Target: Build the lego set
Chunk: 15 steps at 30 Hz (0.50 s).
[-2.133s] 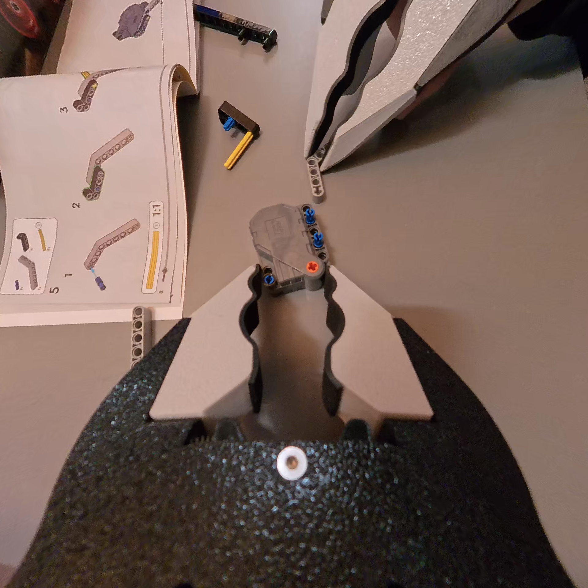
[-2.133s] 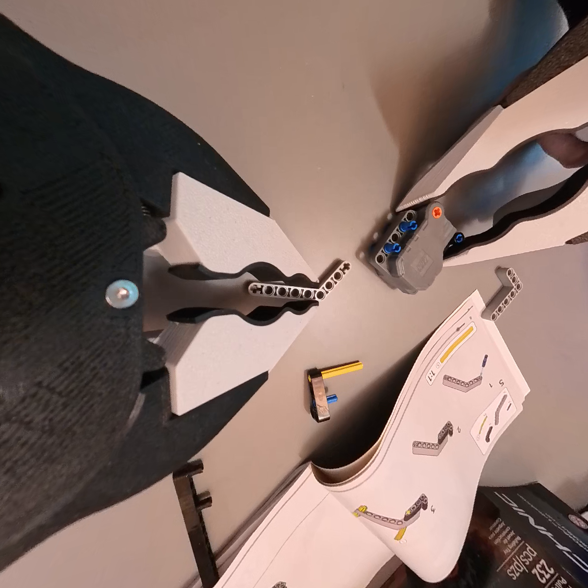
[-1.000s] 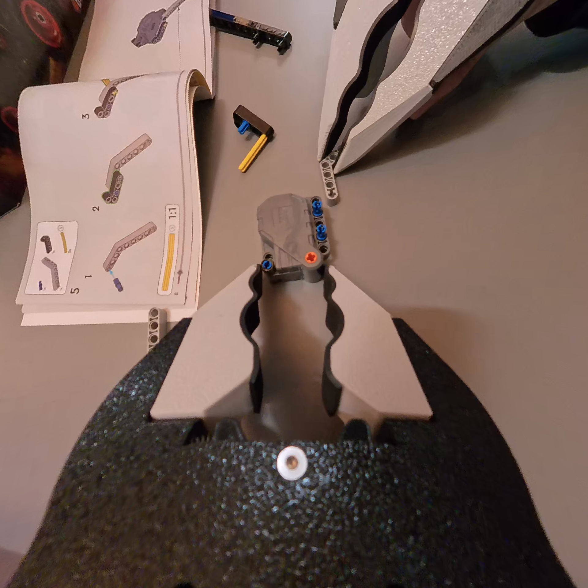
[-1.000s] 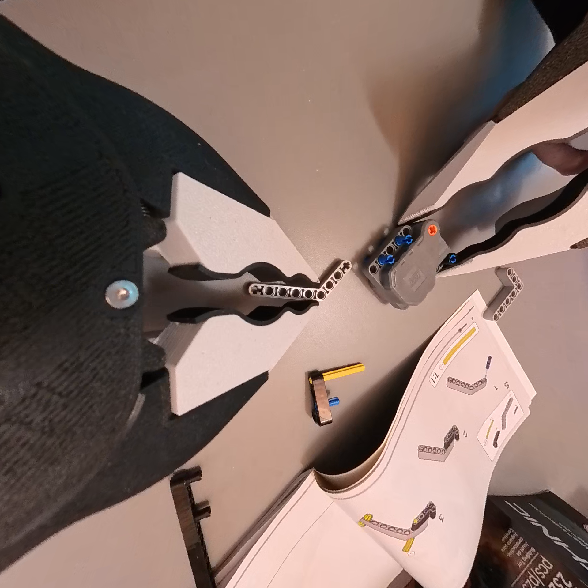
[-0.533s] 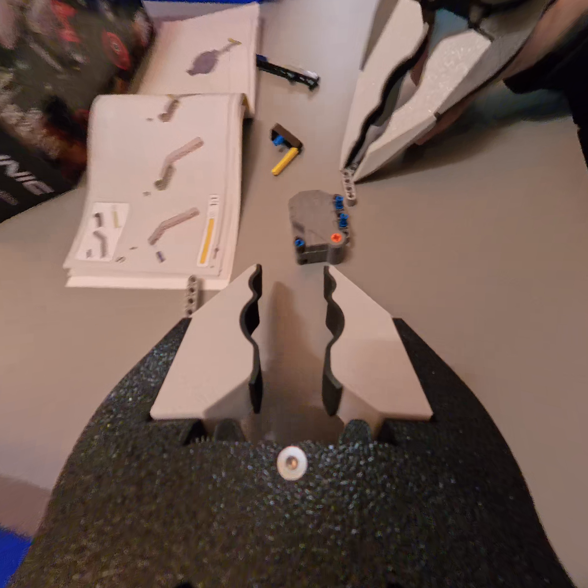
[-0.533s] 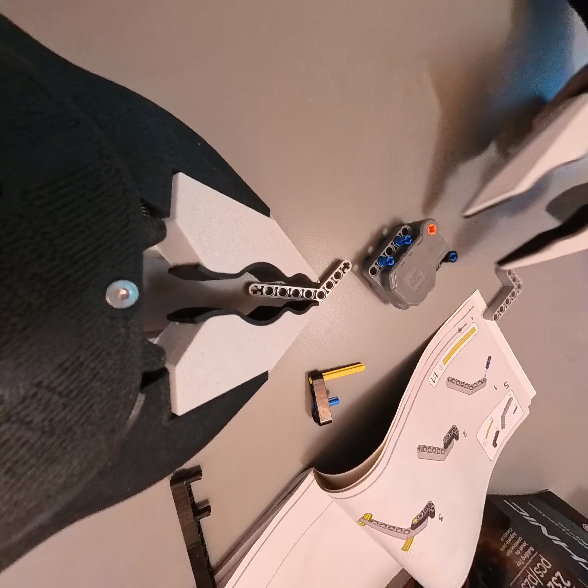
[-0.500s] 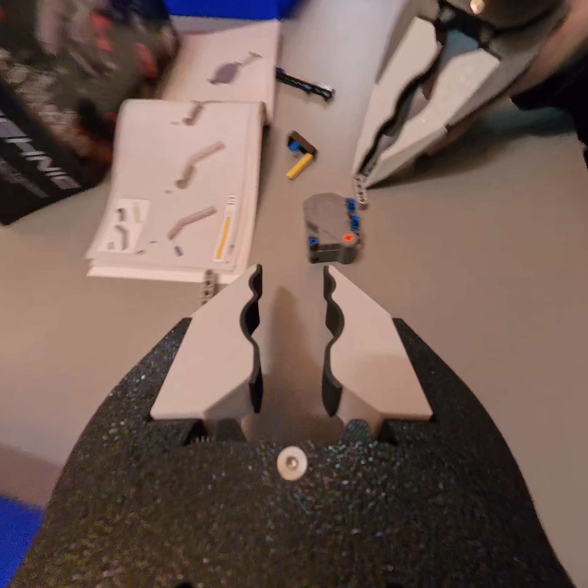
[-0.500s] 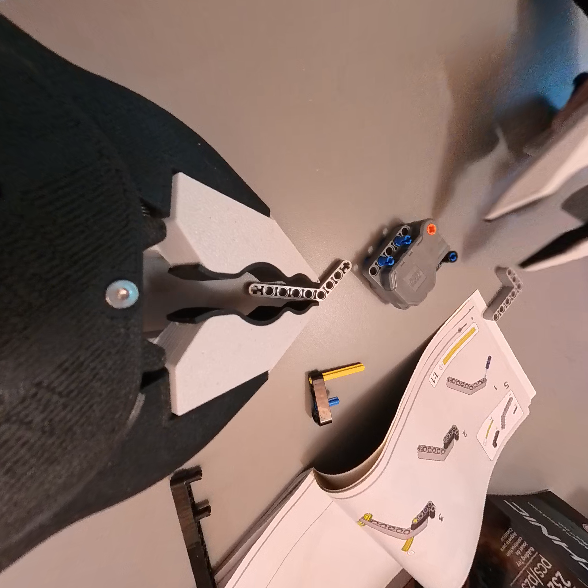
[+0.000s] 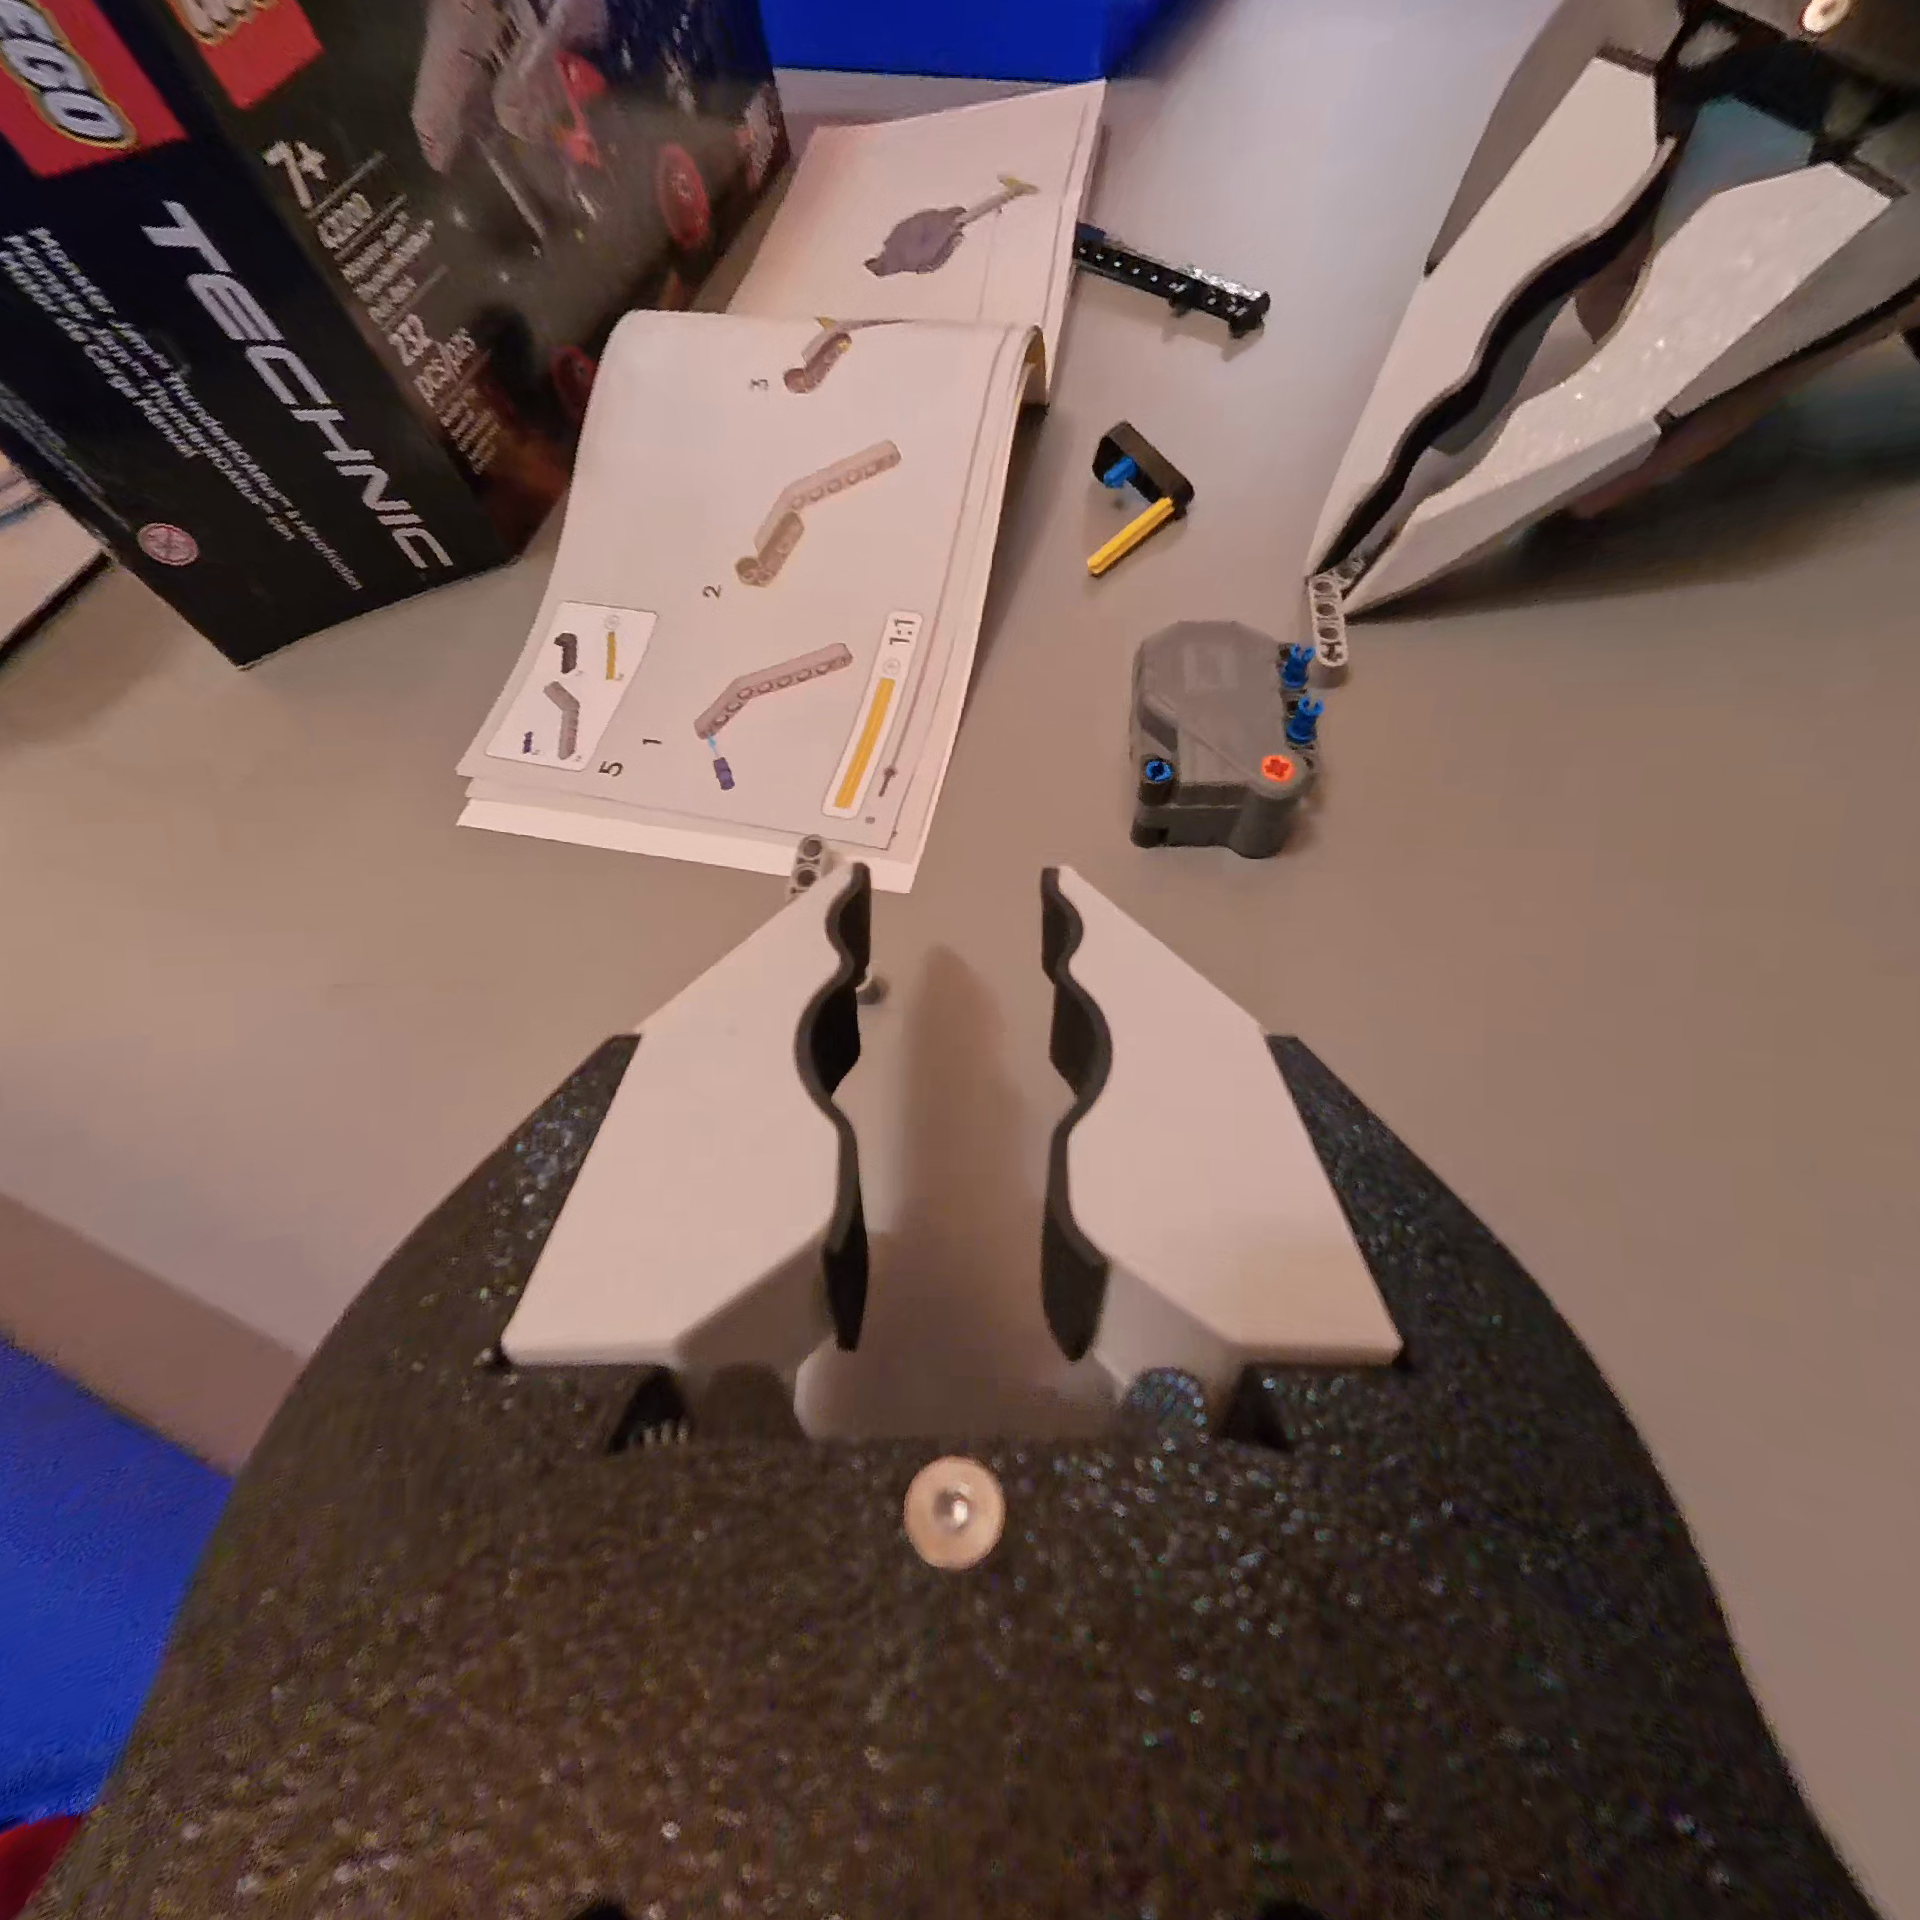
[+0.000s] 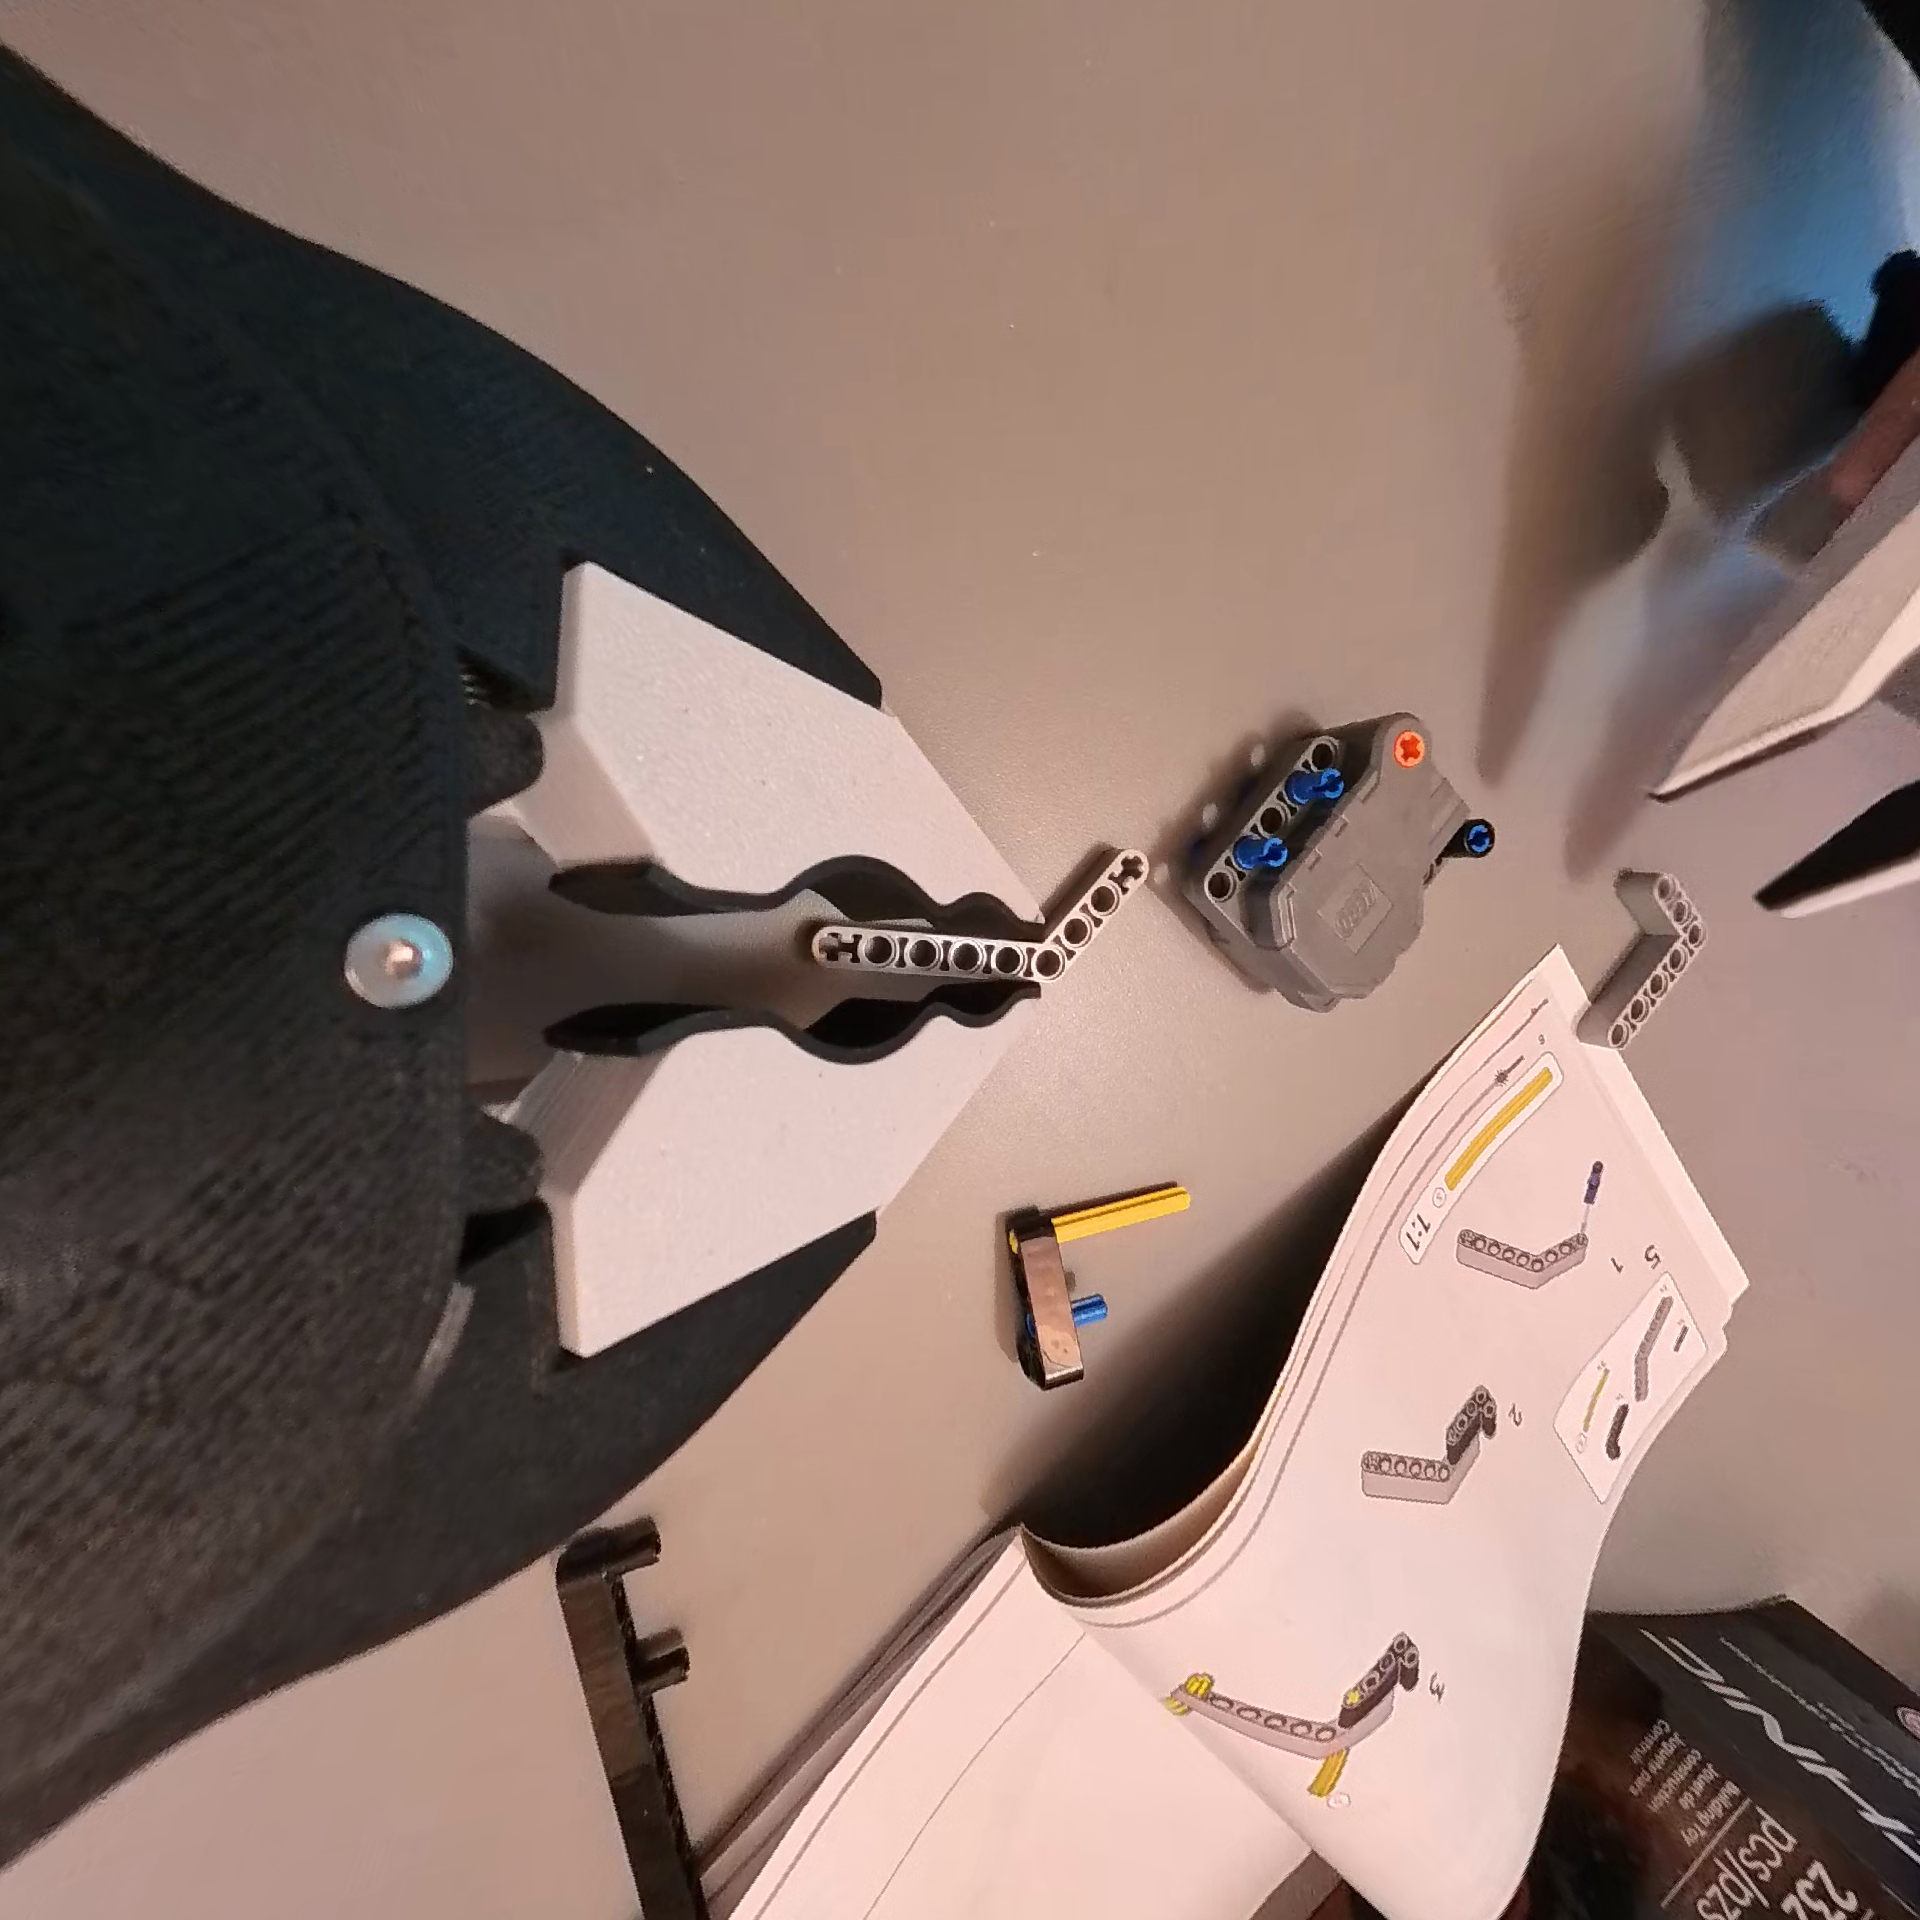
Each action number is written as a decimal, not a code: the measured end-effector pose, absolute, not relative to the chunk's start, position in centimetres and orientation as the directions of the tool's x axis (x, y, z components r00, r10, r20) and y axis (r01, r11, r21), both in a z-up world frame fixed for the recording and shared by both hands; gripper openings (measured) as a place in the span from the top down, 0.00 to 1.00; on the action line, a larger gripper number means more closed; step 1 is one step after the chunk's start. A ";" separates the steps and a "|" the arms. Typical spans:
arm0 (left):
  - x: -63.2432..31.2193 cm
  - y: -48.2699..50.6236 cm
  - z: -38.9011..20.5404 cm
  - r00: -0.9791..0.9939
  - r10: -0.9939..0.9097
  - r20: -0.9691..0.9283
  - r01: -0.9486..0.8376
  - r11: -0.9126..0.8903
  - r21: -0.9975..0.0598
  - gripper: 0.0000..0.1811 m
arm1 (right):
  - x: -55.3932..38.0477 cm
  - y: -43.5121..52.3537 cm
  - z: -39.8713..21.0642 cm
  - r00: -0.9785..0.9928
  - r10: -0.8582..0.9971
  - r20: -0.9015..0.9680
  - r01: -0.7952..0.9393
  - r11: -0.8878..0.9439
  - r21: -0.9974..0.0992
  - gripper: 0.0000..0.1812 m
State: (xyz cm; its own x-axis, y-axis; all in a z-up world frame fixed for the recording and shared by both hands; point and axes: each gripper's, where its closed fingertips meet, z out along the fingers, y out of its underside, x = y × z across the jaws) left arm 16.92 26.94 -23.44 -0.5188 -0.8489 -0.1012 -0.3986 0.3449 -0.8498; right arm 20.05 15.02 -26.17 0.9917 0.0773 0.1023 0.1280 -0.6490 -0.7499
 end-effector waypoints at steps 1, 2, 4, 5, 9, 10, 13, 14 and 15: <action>16.9 26.7 -23.5 -0.528 -0.843 -0.103 -0.398 0.352 -0.847 0.84 | 20.0 15.0 -26.2 0.992 0.077 0.103 0.128 -0.649 -0.750 0.97; 16.9 26.5 -23.6 -0.537 -0.837 -0.104 -0.397 0.360 -0.844 0.84 | 20.0 15.0 -26.2 0.992 0.077 0.103 0.129 -0.649 -0.750 0.97; 16.8 26.0 -23.8 -0.556 -0.824 -0.110 -0.395 0.379 -0.837 0.84 | 20.0 15.0 -26.2 0.991 0.077 0.106 0.131 -0.649 -0.750 0.97; 16.8 25.7 -23.9 -0.568 -0.815 -0.113 -0.392 0.389 -0.834 0.84 | 20.0 15.0 -26.2 0.991 0.077 0.107 0.132 -0.649 -0.750 0.97; 16.7 24.8 -24.4 -0.600 -0.790 -0.126 -0.391 0.428 -0.815 0.83 | 20.0 15.0 -26.2 0.991 0.077 0.106 0.131 -0.649 -0.750 0.97; 16.6 24.7 -24.5 -0.606 -0.785 -0.130 -0.392 0.436 -0.810 0.83 | 20.0 15.0 -26.2 0.991 0.077 0.106 0.131 -0.649 -0.749 0.97; 16.5 24.4 -24.6 -0.623 -0.771 -0.132 -0.385 0.449 -0.806 0.82 | 20.0 15.0 -26.2 0.991 0.077 0.108 0.132 -0.649 -0.749 0.97; 16.5 24.3 -24.6 -0.626 -0.769 -0.129 -0.384 0.448 -0.807 0.82 | 20.0 15.0 -26.2 0.991 0.077 0.108 0.132 -0.649 -0.749 0.97; 16.5 24.2 -24.6 -0.629 -0.766 -0.128 -0.383 0.449 -0.807 0.81 | 20.0 15.0 -26.2 0.991 0.077 0.107 0.131 -0.649 -0.749 0.97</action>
